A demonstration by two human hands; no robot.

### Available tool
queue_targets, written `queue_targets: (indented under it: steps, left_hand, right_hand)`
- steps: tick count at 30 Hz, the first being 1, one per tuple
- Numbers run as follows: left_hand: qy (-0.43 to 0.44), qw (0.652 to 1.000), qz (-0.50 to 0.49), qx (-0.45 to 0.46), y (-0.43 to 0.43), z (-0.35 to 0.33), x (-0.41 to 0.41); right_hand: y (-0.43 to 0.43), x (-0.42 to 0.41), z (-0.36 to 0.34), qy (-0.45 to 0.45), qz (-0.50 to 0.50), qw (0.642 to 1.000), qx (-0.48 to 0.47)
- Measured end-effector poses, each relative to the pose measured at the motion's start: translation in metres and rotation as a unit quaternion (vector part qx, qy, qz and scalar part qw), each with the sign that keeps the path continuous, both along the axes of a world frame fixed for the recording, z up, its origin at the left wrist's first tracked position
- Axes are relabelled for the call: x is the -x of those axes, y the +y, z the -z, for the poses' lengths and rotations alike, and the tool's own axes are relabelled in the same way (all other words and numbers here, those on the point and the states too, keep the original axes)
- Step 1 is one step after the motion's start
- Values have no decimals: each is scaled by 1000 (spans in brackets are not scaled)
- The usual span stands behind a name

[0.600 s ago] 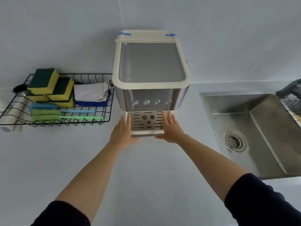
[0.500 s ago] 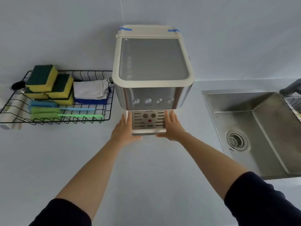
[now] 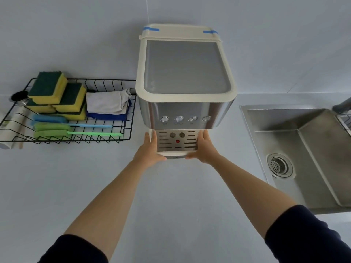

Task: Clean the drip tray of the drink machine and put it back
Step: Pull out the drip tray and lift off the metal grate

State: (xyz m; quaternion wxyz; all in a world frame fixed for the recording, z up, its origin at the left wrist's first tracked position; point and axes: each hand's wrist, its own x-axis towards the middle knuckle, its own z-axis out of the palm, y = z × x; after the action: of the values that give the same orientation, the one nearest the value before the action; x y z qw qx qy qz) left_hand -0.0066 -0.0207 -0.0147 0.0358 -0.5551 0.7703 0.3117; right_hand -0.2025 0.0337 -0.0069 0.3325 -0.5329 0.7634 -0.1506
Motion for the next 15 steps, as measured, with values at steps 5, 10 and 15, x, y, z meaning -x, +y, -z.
queue_targets:
  steps: [5, 10, 15]
  left_hand:
    - [18, 1000, -10, -8, 2, -7, 1]
    - [37, 999, -28, -1, 17, -21, -2]
    - [58, 997, -38, 14, 38, -27, -9]
  right_hand:
    - [4, 1, -6, -13, 2, 1000, 16]
    - [17, -4, -12, -38, 17, 999, 32]
    - [43, -12, -21, -47, 22, 997, 65]
